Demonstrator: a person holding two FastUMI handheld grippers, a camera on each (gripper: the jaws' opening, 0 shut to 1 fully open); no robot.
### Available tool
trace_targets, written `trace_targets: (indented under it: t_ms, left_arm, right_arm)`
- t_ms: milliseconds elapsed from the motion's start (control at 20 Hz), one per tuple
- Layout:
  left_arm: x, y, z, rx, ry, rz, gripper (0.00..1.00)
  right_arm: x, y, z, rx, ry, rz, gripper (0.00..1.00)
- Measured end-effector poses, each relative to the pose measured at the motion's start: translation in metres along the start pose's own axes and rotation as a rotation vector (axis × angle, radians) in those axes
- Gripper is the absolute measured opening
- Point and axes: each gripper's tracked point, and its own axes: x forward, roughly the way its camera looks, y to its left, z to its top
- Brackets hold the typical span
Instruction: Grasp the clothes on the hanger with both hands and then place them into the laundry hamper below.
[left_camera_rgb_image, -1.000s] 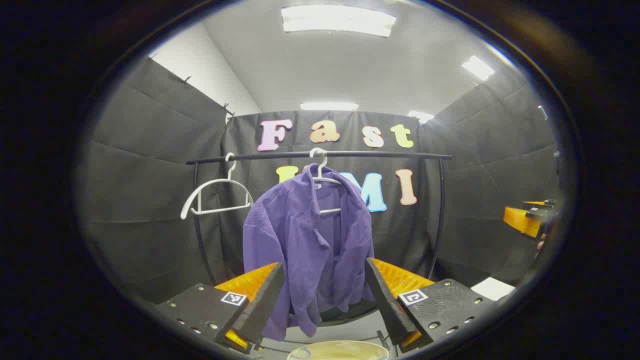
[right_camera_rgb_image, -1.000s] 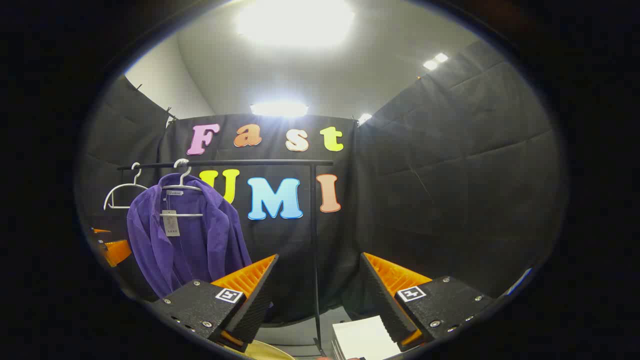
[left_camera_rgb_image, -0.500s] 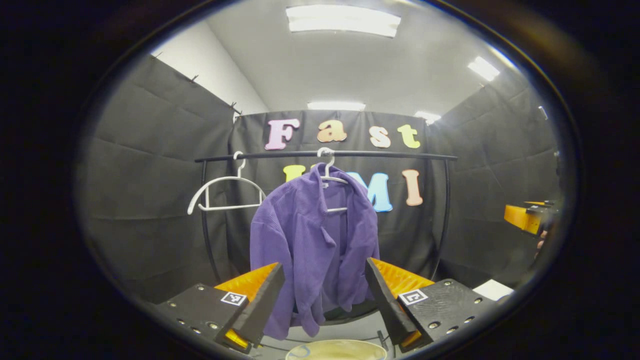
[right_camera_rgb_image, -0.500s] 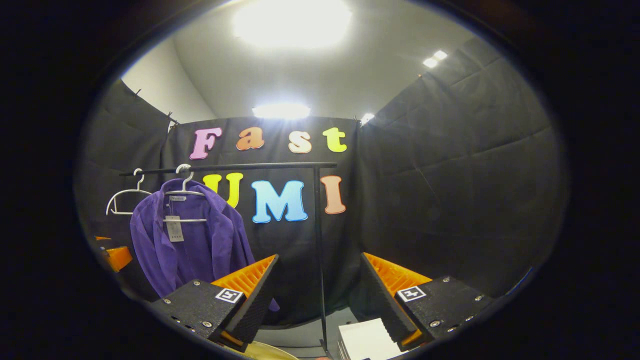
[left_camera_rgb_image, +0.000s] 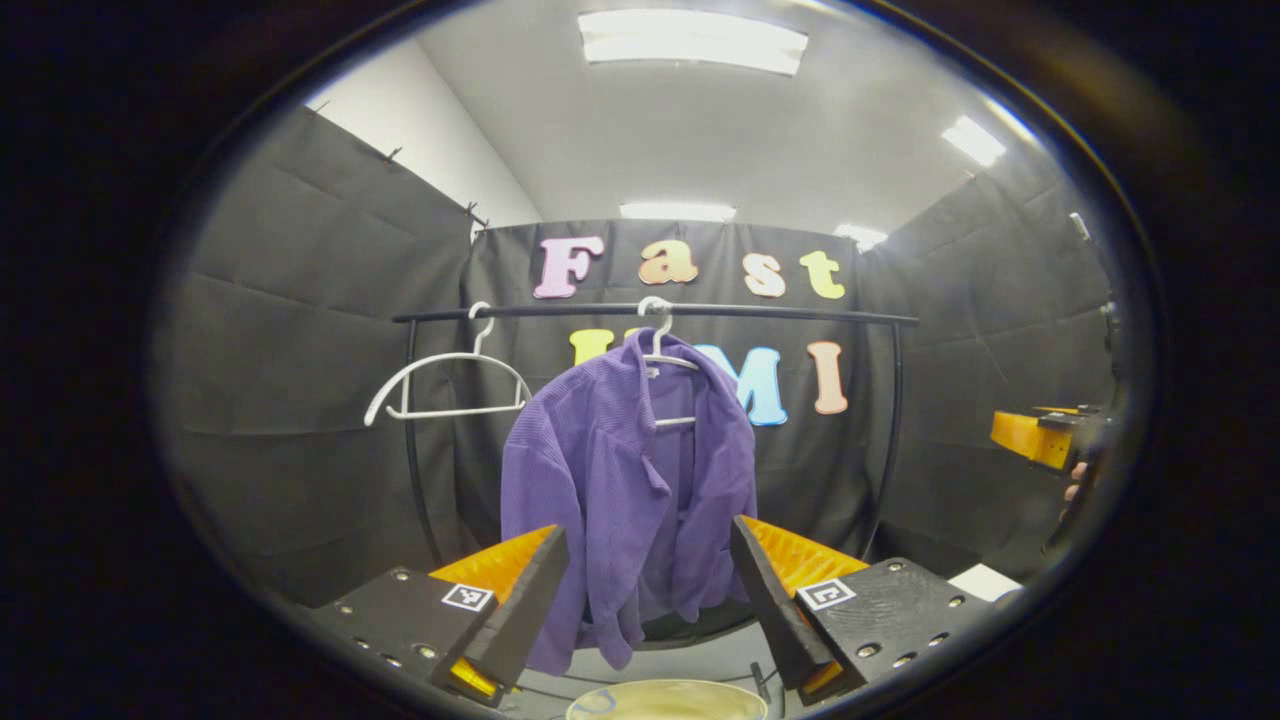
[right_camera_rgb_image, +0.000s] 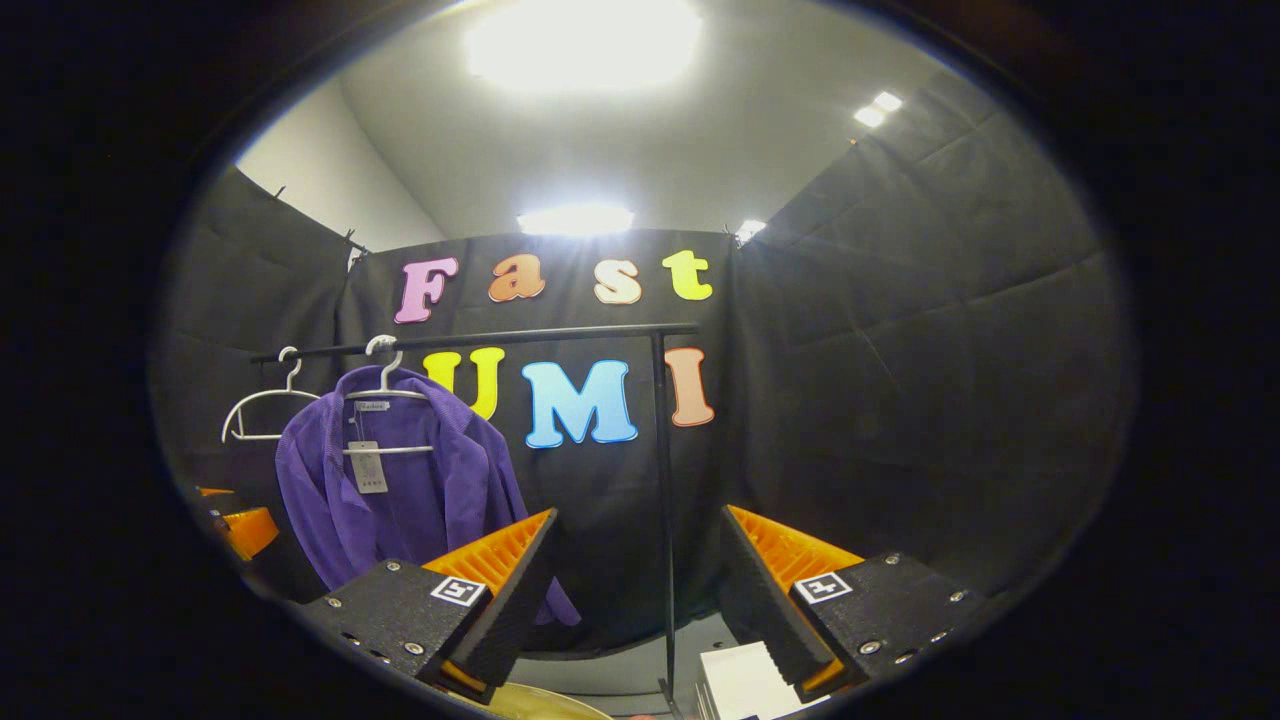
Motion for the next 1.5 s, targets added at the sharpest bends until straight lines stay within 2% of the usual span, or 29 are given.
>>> trace_targets:
  t_ms: [100, 200, 400, 650, 900, 1150, 1200, 1400, 1450, 1500]
  left_arm:
    - [0.001, 0.001, 0.001, -0.002, 0.000, 0.002, 0.89]
    - [-0.001, 0.008, 0.003, 0.003, 0.013, 0.039, 0.98]
    - [0.016, 0.023, 0.020, -0.010, 0.021, 0.056, 0.98]
    - [0.042, 0.024, 0.038, -0.097, 0.016, 0.034, 0.98]
    - [0.084, 0.021, 0.048, -0.082, 0.020, 0.045, 0.98]
    - [0.127, 0.025, 0.039, -0.091, 0.052, 0.084, 0.98]
    - [0.137, 0.025, 0.037, -0.092, 0.057, 0.096, 0.94]
    - [0.167, 0.030, 0.023, -0.093, 0.079, 0.155, 0.94]
    - [0.176, 0.030, 0.018, -0.104, 0.088, 0.167, 0.89]
    - [0.185, 0.029, 0.011, -0.118, 0.102, 0.177, 0.89]
  right_arm:
    - [0.005, 0.010, 0.003, -0.004, -0.002, 0.023, 0.96]
    - [0.015, 0.024, 0.008, 0.003, 0.001, 0.054, 0.95]
    - [0.049, 0.059, 0.024, 0.051, 0.014, 0.118, 0.95]
    - [0.090, 0.110, 0.051, 0.067, -0.023, 0.217, 0.94]
    - [0.124, 0.151, 0.064, 0.107, -0.013, 0.301, 0.94]
    - [0.161, 0.190, 0.038, 0.128, 0.053, 0.383, 0.95]
    - [0.169, 0.197, 0.030, 0.129, 0.073, 0.400, 0.94]
    - [0.204, 0.230, -0.006, 0.125, 0.169, 0.502, 0.95]
    - [0.213, 0.233, -0.014, 0.118, 0.185, 0.517, 0.95]
    - [0.222, 0.237, -0.020, 0.111, 0.197, 0.530, 0.95]
